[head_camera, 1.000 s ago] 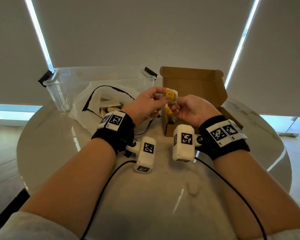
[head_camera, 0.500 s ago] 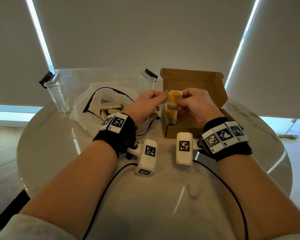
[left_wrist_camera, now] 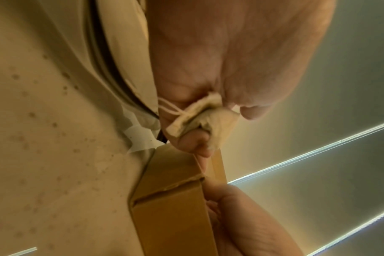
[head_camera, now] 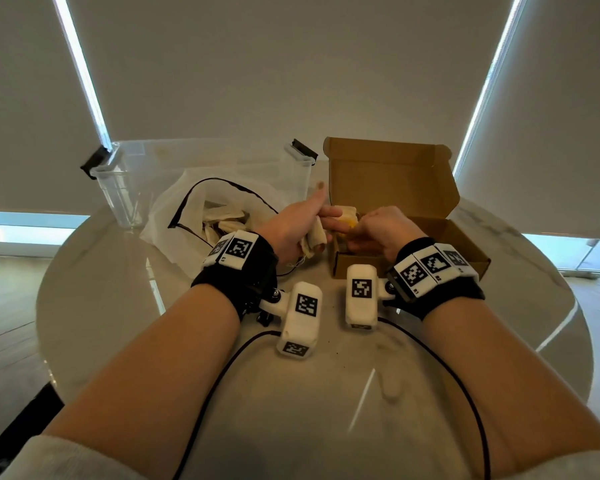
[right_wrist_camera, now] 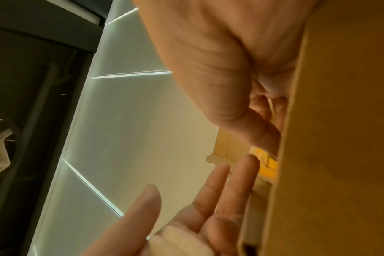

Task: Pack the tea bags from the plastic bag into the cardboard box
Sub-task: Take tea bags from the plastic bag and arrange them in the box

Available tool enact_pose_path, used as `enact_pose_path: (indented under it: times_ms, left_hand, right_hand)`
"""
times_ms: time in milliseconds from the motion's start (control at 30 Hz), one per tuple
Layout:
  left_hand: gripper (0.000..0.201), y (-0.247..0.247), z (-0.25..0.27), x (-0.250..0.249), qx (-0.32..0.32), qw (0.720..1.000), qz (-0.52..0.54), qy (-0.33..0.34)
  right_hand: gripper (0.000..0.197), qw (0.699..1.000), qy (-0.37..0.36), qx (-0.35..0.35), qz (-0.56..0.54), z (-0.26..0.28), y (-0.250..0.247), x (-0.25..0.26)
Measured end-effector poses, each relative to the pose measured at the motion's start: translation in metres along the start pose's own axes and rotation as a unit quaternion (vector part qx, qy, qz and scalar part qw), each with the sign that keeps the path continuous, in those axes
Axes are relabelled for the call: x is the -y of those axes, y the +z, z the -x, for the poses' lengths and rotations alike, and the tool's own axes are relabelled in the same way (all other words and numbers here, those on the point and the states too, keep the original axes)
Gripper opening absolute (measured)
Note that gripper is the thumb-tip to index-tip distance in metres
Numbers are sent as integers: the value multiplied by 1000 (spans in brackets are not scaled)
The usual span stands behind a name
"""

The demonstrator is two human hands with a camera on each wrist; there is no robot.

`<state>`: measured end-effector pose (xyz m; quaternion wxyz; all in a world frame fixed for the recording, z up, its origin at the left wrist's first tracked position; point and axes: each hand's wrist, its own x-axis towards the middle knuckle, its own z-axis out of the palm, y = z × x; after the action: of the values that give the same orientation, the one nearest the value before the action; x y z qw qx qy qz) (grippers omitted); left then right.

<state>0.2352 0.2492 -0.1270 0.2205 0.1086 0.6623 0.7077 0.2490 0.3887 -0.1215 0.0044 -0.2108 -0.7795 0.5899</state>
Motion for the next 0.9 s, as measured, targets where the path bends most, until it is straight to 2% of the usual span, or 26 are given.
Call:
enact_pose_path:
  times_ms: [167,233,367,400,467,533,600,667,767,833,900]
  left_hand:
    - [37,-4,7,-4,23,987,158,-4]
    - [47,-6,7,-5,35,976,213,9]
    - [50,-8,8,-10,47,968,243,32]
    - [51,-7,9,-10,48,966,253,36]
    - [52,-7,9,-11,59,958,277,46]
    - [52,-7,8,-11,76,951,295,57]
    - [48,-5,6,-13,84,945,308,67]
    - [42,-1,6,-15,85,942,312,85]
    - [39,2,9,-16,87,962,224,129]
    - [39,4,14,-16,78,981,82,157]
    - [37,7,17,-15,51,984,-58,158]
  right_hand:
    - [24,1000,-15,8,16,3,-5,-3]
    - [19,997,-55,-25,42,5,-8,-1]
    - [13,979,-182,-74,44,24,-10,6]
    - [17,975,-211,-60,45,31,-9,8]
    - [19,968,-241,13,71,42,-6,11]
    - [12,959,-256,86,84,48,0,12]
    - [3,954,-276,91,74,50,5,11]
    - [6,962,-262,59,49,45,5,11]
    - [12,981,-183,46,-41,38,0,12]
    - [10,981,-132,77,-122,37,-5,11]
    - [12,976,-102,107,-161,35,-8,10]
